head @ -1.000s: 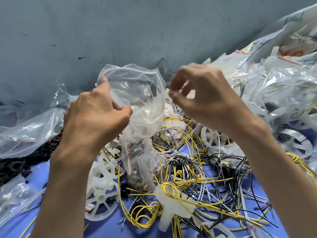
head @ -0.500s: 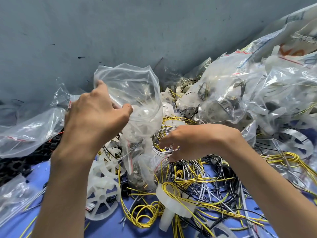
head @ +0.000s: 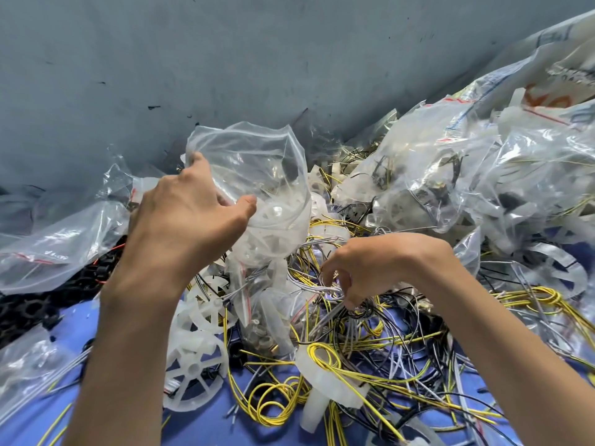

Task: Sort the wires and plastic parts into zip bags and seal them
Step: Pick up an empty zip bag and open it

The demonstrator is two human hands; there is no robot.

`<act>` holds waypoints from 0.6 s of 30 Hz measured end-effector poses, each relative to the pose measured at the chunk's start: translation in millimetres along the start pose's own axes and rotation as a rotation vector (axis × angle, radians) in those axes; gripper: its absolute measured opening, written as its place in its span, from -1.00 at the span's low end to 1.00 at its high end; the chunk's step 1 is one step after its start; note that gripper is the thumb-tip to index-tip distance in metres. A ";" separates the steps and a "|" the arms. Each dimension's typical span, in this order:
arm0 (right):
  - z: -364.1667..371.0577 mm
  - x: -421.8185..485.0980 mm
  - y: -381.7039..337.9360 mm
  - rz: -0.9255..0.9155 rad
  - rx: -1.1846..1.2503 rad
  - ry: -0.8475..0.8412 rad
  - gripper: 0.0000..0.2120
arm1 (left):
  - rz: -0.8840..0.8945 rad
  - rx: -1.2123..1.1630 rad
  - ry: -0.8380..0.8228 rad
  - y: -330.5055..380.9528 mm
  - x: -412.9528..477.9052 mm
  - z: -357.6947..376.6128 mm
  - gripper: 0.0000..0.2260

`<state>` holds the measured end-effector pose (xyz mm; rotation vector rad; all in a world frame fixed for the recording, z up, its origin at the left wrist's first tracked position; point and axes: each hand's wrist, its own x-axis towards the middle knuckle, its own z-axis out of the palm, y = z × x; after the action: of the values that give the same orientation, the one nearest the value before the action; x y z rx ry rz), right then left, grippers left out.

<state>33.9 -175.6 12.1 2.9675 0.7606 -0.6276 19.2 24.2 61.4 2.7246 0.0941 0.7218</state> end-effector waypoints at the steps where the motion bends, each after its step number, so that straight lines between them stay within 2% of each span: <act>1: -0.2 0.1 1.1 0.004 0.001 -0.001 -0.58 | 0.001 -0.007 -0.004 0.1 -0.5 0.1 -0.38; 8: -2.5 -2.7 3.1 -0.001 -0.006 0.000 -0.74 | -0.006 -0.019 -0.033 0.5 -1.0 -0.6 -0.35; 13: -3.6 -4.5 4.1 -0.002 -0.014 0.006 -0.94 | 0.002 -0.039 -0.012 2.3 -4.1 -1.3 -0.33; 18: -4.4 -8.4 4.3 -0.009 -0.031 -0.014 -0.92 | 0.007 -0.051 0.013 6.9 -9.4 -3.0 -0.28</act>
<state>30.9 -182.8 19.1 2.9299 0.7756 -0.6305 9.4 17.2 61.7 2.6729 0.0687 0.7336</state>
